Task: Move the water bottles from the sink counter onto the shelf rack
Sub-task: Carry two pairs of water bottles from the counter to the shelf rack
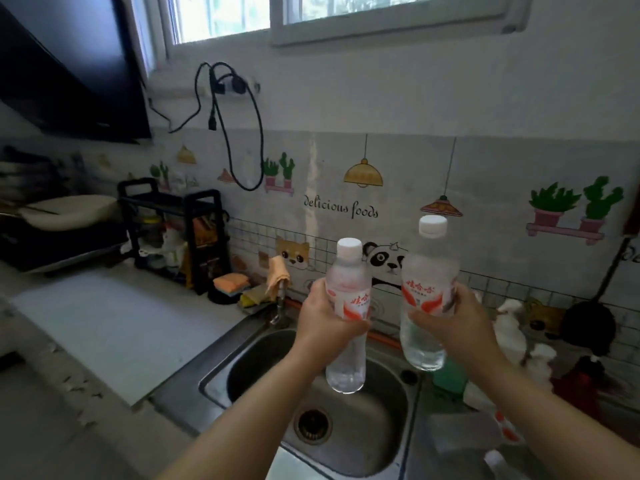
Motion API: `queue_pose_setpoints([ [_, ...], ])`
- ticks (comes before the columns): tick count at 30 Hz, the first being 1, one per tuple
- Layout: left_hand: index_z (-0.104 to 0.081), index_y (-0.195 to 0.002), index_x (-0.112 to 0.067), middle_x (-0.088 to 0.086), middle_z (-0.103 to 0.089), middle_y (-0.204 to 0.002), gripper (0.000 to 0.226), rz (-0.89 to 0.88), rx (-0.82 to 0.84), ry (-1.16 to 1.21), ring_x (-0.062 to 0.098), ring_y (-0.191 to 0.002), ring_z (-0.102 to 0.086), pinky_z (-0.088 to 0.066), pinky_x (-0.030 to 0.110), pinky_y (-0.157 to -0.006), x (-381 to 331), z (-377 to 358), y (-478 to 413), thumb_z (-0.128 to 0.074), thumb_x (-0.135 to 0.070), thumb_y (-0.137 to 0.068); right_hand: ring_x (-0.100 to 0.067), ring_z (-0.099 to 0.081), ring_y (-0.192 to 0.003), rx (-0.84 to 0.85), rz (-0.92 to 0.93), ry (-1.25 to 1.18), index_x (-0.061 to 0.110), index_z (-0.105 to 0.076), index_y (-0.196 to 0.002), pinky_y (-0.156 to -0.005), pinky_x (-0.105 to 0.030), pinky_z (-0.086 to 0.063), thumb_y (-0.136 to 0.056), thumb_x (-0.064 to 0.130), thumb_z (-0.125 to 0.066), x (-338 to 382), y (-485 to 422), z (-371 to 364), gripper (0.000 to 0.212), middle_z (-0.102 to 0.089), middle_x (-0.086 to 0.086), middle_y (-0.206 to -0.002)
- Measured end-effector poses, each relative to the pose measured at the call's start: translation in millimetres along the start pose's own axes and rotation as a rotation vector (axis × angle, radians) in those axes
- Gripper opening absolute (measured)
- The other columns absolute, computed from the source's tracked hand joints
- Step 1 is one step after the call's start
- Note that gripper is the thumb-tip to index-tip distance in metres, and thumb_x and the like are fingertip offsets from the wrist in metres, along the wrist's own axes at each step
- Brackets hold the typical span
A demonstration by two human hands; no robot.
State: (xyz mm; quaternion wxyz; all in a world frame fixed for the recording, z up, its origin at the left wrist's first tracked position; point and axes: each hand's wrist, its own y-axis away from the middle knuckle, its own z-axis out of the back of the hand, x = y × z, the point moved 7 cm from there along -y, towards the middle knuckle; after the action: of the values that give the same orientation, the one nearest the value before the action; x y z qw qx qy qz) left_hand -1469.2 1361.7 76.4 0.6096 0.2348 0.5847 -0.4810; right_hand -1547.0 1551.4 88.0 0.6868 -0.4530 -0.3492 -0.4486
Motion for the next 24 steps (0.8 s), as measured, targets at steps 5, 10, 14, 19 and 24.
queue_pose_setpoints([
  [5,-0.042,-0.122,-0.026,-0.007,-0.058,-0.108,0.07,-0.025,-0.031,-0.003,0.014,-0.107,-0.06,-0.048,0.022,-0.081,17,83,-11,-0.082,-0.008,-0.066,-0.023,-0.06,-0.093,0.053,-0.015,-0.046,0.013,-0.051,-0.113,-0.083,-0.039,-0.051,-0.071,0.016,-0.077,26,9,-90,0.05,-0.063,-0.003,-0.104],
  [10,-0.046,-0.106,-0.029,-0.011,-0.06,-0.095,0.061,-0.014,-0.098,-0.031,0.007,-0.091,-0.061,-0.05,0.02,-0.072,45,170,-26,-0.084,-0.01,-0.063,-0.019,-0.063,-0.094,0.095,-0.006,-0.105,0.018,-0.052,-0.111,-0.078,-0.038,-0.055,-0.068,0.02,-0.079,48,11,-180,0.051,-0.064,0.001,-0.104],
  [14,-0.046,-0.11,-0.025,-0.003,-0.061,-0.104,0.062,0.022,-0.17,-0.053,0.012,-0.096,-0.061,-0.051,0.024,-0.077,66,235,-36,-0.084,-0.01,-0.063,-0.005,-0.061,-0.085,0.142,0.012,-0.164,0.025,-0.05,-0.103,-0.061,-0.02,-0.047,-0.068,0.02,-0.08,71,7,-243,0.046,-0.062,0.01,-0.093],
  [19,-0.044,-0.106,-0.025,-0.005,-0.059,-0.097,0.06,0.047,-0.255,-0.086,0.012,-0.09,-0.059,-0.048,0.019,-0.068,86,309,-53,-0.083,-0.008,-0.063,-0.009,-0.06,-0.087,0.206,0.015,-0.219,0.022,-0.052,-0.104,-0.061,-0.02,-0.047,-0.069,0.012,-0.079,96,-8,-317,0.046,-0.062,0.005,-0.097],
  [24,-0.045,-0.107,-0.023,-0.007,-0.058,-0.096,0.06,0.056,-0.332,-0.134,0.011,-0.086,-0.058,-0.044,0.013,-0.064,110,376,-86,-0.083,-0.008,-0.063,-0.018,-0.062,-0.089,0.227,0.039,-0.209,0.011,-0.053,-0.11,-0.073,-0.031,-0.054,-0.068,0.016,-0.081,114,-37,-395,0.051,-0.062,0.0,-0.097],
])
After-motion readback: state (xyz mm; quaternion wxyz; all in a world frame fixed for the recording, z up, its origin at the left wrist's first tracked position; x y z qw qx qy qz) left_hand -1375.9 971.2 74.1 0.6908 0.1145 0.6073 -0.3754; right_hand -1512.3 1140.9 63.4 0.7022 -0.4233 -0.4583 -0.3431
